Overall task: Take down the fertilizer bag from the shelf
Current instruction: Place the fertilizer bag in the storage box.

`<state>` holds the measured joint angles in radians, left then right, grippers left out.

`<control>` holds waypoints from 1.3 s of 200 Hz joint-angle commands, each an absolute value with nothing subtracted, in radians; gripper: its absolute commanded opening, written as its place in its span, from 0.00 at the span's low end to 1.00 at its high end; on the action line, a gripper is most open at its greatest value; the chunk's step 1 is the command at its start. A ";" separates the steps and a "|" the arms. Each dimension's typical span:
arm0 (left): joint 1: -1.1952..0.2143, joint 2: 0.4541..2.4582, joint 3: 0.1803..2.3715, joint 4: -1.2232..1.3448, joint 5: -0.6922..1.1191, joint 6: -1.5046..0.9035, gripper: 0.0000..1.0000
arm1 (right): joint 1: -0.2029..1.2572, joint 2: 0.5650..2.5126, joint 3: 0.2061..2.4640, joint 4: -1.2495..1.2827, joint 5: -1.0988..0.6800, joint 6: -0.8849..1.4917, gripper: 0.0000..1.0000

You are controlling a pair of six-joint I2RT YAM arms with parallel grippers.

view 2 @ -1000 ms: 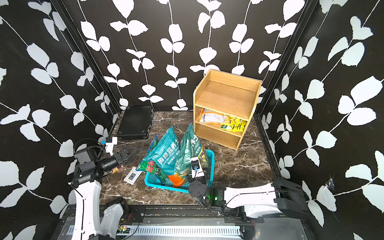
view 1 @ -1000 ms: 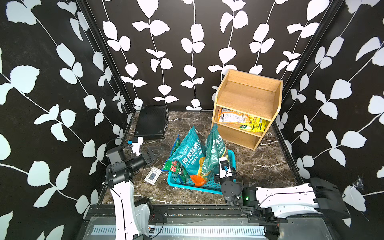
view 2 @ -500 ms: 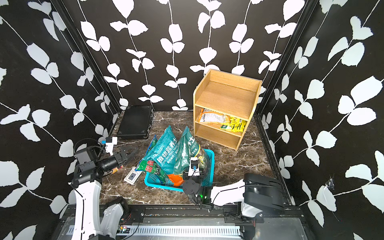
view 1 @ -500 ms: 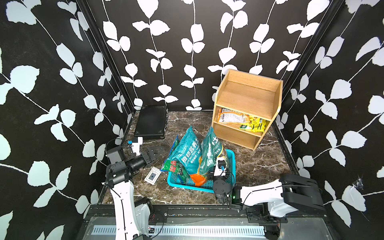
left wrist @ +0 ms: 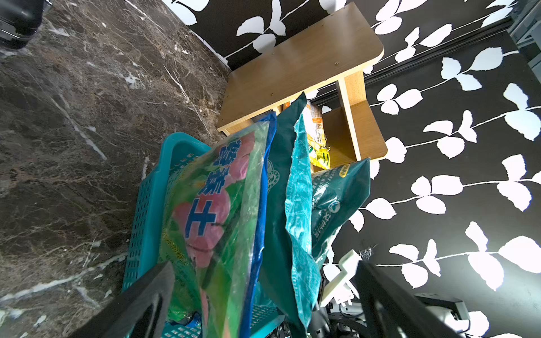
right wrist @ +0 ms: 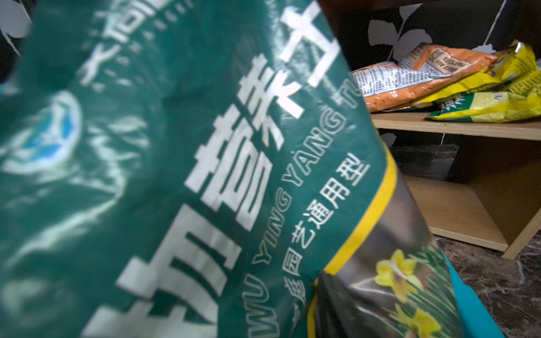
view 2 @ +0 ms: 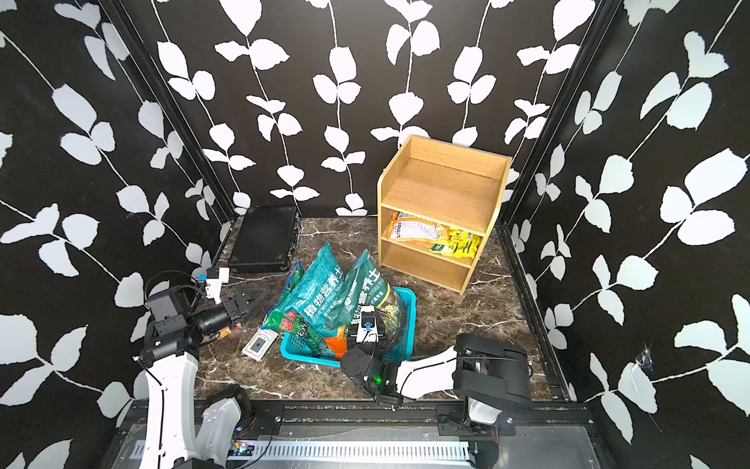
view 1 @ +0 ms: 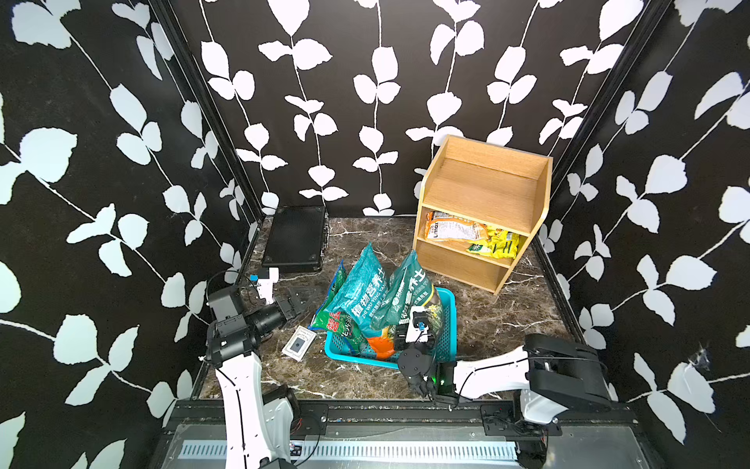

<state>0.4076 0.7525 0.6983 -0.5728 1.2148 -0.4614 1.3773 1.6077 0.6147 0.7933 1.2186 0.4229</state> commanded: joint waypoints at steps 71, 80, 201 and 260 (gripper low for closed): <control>0.414 0.750 0.687 -0.557 1.232 -0.458 0.99 | 1.417 1.493 0.726 0.478 1.144 0.332 0.70; 0.414 0.749 0.687 -0.558 1.236 -0.456 0.99 | 1.419 1.470 0.736 0.465 1.125 0.321 0.70; 0.414 0.743 0.690 -0.555 1.216 -0.458 0.99 | 1.259 1.274 0.722 0.370 0.666 0.461 0.87; 0.414 0.745 0.690 -0.555 1.220 -0.457 0.99 | 1.256 1.421 0.841 0.365 0.544 0.427 0.86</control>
